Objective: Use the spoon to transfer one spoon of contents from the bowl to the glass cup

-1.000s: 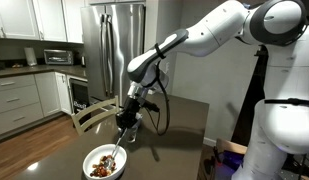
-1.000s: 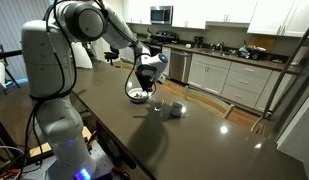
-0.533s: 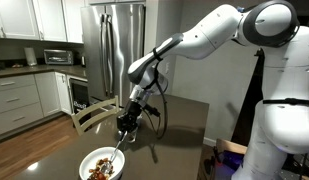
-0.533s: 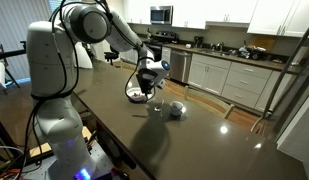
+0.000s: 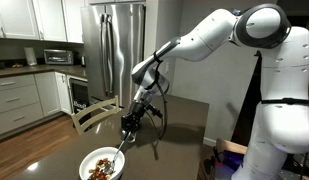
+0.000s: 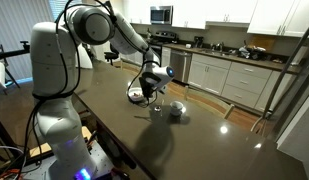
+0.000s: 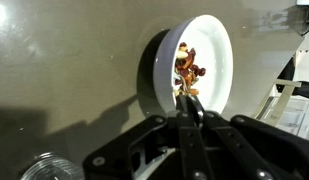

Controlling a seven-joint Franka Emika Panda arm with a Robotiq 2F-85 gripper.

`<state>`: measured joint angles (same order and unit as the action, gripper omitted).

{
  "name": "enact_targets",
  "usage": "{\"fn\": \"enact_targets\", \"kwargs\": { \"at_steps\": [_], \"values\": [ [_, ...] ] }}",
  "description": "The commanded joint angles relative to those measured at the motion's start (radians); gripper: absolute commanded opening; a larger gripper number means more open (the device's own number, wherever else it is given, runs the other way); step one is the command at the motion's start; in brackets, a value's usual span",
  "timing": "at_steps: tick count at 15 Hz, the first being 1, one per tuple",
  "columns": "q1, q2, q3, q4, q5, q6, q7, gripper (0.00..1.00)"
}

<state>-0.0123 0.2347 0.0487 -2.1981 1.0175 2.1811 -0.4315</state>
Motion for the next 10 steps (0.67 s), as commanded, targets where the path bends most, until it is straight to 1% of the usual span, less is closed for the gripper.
{"fn": "enact_targets", "kwargs": {
  "at_steps": [1,10],
  "values": [
    [-0.017,0.006,-0.006,0.017,0.030,-0.045,-0.041,0.04],
    [-0.020,0.011,-0.017,0.044,0.040,-0.093,-0.057,0.04]
  ]
}}
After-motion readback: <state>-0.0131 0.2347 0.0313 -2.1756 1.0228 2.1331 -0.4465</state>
